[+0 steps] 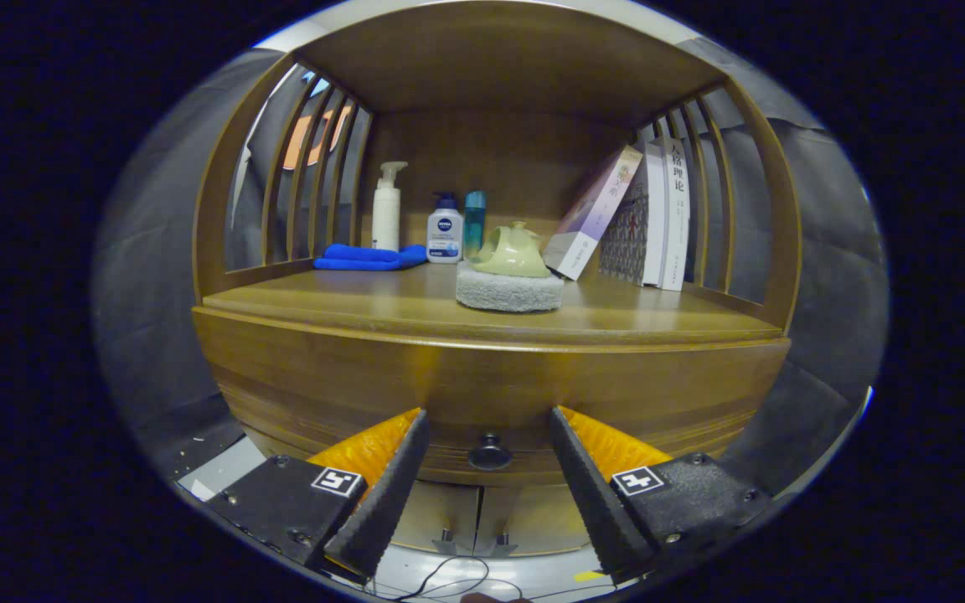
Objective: Pull open the drawer, take out the items inside it, and place them on the countertop above the cabinet.
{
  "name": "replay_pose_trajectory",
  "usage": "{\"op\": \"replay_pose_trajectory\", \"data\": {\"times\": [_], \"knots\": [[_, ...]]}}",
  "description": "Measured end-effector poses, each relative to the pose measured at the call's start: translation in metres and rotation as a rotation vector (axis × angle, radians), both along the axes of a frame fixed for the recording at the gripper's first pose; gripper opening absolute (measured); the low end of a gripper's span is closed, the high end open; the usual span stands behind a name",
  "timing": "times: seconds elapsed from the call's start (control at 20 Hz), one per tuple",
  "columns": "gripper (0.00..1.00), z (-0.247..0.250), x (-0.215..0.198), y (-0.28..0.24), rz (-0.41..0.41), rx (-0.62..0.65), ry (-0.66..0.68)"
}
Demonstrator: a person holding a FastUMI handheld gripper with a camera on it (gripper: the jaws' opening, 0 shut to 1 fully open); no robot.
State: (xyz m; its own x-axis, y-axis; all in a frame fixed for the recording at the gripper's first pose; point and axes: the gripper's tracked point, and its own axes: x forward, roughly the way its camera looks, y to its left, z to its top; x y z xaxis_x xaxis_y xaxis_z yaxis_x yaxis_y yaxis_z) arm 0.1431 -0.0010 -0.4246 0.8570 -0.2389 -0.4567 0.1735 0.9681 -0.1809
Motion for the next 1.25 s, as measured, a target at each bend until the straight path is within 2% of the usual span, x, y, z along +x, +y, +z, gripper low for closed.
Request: {"op": "replay_pose_trajectory", "data": {"times": [0.15, 0.2, 0.4, 0.8, 1.0, 1.25], "knots": [[0.95, -0.004, -0.003, 0.0, 0.036, -0.05, 0.019], [0.97, -0.005, -0.005, 0.001, 0.059, -0.037, 0.036], [0.97, 0.022, -0.025, -0.006, 0.062, 0.05, 0.02], [0.97, 0.148, -0.1, -0.002, 0.116, 0.126, -0.13], [0.96, 0.222, -0.134, 0.013, 0.178, 0.119, -0.237], [0.96, 0.286, -0.177, 0.022, 0.199, 0.147, -0.288]]}}
